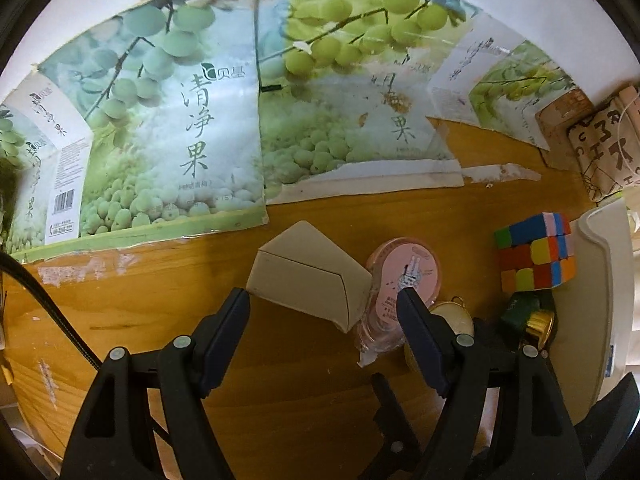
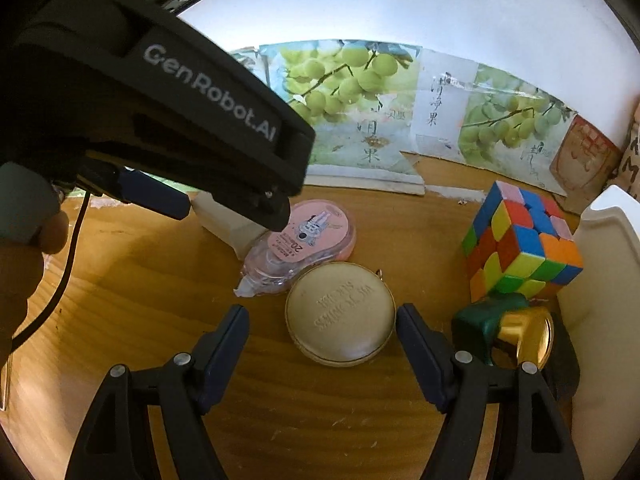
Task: Organize rigid objects
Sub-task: 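Grasp the beige folded box with the left tool while the right tool grasps the gold round tin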
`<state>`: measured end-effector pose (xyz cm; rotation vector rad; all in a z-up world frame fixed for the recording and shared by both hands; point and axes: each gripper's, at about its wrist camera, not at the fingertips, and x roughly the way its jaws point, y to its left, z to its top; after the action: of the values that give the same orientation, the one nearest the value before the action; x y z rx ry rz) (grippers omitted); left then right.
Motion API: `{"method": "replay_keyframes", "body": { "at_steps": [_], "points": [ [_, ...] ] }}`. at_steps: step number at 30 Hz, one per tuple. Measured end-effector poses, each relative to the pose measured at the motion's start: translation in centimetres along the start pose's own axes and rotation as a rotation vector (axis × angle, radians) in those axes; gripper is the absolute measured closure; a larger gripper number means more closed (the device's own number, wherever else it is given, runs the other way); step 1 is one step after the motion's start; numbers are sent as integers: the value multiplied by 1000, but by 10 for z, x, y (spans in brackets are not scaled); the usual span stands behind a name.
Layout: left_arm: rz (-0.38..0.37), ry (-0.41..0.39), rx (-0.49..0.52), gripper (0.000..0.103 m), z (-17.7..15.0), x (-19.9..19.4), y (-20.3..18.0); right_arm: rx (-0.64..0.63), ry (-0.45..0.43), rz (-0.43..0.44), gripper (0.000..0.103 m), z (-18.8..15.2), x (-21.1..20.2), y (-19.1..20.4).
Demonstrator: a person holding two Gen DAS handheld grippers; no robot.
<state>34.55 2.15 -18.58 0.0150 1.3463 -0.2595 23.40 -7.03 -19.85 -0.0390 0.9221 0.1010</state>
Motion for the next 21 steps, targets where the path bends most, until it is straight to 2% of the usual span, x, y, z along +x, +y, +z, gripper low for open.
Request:
{"method": "replay_keyframes", "body": {
  "at_steps": [5, 14, 18, 21],
  "points": [
    [-13, 11, -27, 24, 3, 9, 5, -4, 0, 2, 27, 2, 2, -3],
    [-53, -16, -64, 25, 4, 14, 11, -12, 0, 4, 27, 3, 5, -3],
    [-51, -35, -83, 31, 5, 12, 14, -20, -7, 13, 34, 3, 4, 0],
    [-63, -40, -91, 32, 6, 10, 21, -20, -10, 13, 37, 2, 2, 0]
  ]
}}
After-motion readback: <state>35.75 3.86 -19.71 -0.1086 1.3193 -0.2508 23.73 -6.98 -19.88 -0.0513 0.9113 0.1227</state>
